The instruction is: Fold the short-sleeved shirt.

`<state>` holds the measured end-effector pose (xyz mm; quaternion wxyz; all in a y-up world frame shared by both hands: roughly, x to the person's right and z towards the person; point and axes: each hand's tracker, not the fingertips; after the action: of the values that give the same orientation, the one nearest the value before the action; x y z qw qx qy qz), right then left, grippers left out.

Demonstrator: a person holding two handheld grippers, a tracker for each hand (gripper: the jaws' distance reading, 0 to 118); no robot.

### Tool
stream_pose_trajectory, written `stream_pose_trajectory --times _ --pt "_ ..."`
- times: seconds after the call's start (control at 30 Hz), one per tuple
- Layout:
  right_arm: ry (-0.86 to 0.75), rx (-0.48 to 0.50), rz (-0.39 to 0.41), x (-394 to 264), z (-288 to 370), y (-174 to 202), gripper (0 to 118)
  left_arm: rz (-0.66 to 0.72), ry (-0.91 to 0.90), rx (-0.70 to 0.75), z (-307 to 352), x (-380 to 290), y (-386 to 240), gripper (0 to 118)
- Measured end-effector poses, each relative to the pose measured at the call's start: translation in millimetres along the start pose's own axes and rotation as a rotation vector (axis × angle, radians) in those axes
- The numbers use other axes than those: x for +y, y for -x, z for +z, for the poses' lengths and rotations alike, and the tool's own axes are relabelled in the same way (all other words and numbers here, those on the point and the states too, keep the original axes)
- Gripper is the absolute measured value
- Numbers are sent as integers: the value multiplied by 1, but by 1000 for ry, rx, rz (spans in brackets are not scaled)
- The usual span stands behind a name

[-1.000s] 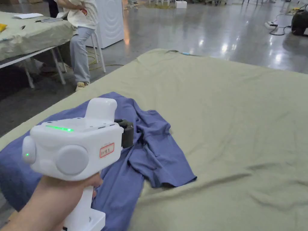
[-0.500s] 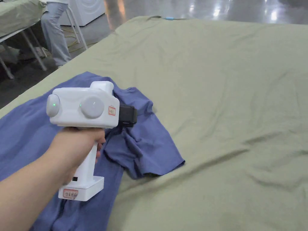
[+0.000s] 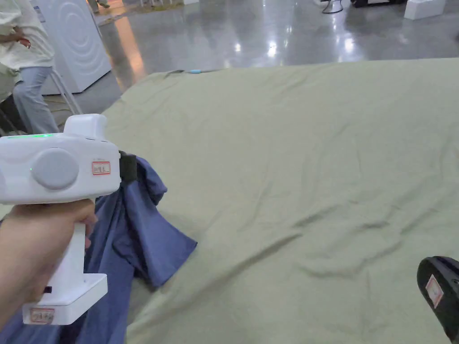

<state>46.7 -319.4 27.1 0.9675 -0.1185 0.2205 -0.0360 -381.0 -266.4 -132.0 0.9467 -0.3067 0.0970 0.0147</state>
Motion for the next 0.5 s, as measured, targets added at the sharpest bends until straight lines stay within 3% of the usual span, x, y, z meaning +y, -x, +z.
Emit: stream_pose_trajectory --times 0.2,0.37,0.5 --pt "-112 -77 -77 21 43 -26 9 -155 -184 -259 102 46 -116 11" --pt "-235 -172 -116 47 105 -49 9 -214 -203 -525 124 70 -237 11" --pt "-281 -283 -102 59 159 -70 9 -261 -128 -689 119 46 -354 11"
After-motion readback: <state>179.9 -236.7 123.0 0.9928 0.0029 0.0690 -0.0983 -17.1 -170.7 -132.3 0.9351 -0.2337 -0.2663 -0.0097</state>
